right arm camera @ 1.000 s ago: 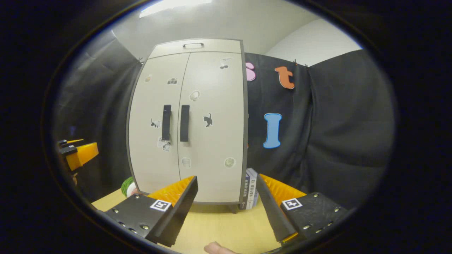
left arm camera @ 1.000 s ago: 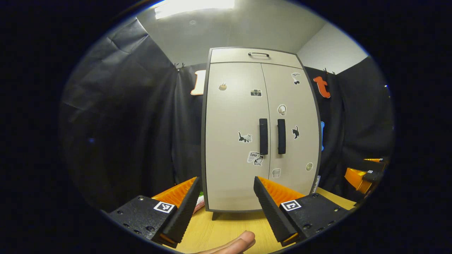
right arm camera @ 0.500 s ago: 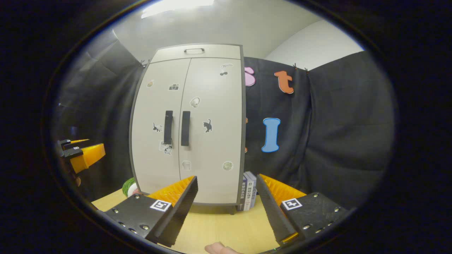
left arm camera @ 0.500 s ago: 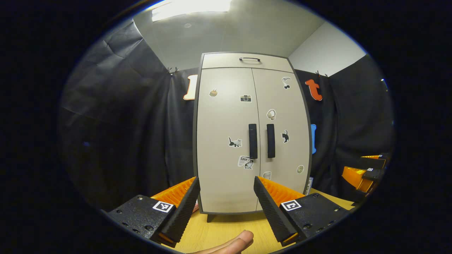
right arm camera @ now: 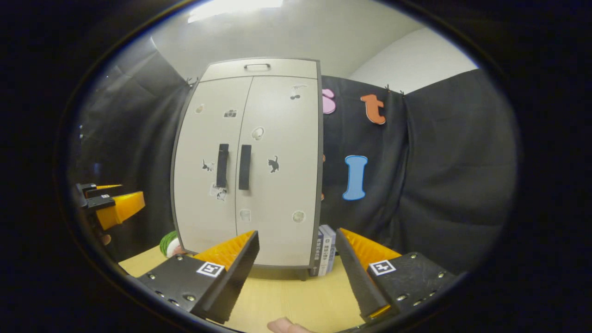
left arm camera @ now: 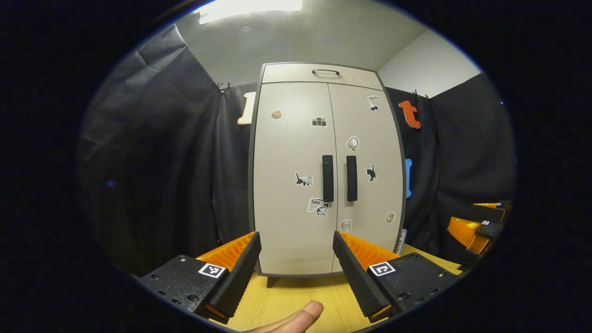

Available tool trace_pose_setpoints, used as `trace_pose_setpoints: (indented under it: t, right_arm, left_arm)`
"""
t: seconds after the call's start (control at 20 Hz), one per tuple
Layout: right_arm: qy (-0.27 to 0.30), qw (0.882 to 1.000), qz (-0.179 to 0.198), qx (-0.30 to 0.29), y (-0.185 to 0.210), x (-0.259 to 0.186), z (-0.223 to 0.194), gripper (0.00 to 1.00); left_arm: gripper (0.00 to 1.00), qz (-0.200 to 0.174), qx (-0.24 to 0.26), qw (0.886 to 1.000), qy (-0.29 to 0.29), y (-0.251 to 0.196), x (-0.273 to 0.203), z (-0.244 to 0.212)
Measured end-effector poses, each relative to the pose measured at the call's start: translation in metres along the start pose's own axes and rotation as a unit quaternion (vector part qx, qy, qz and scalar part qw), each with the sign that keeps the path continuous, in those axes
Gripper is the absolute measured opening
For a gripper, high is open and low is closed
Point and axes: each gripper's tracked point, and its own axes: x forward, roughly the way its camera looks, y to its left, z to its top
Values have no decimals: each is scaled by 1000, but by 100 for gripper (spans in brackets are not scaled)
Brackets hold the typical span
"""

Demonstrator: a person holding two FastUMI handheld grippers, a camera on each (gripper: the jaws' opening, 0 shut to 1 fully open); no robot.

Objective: Open the right door of the double-door shoe cabinet with the right hand, and open the left door with the left hand.

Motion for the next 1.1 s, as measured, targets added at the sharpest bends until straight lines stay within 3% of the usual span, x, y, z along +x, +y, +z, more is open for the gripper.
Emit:
trace_pose_setpoints:
  t: [0.6,1.1]
  right_arm:
    - [-1,1000,10,17,17,40,-6,98]
    - [14,999,47,-15,79,165,12,98]
  left_arm:
    - [97,-4,-8,1000,-3,16,2,-9]
    - [97,-5,-19,1000,8,40,23,-38]
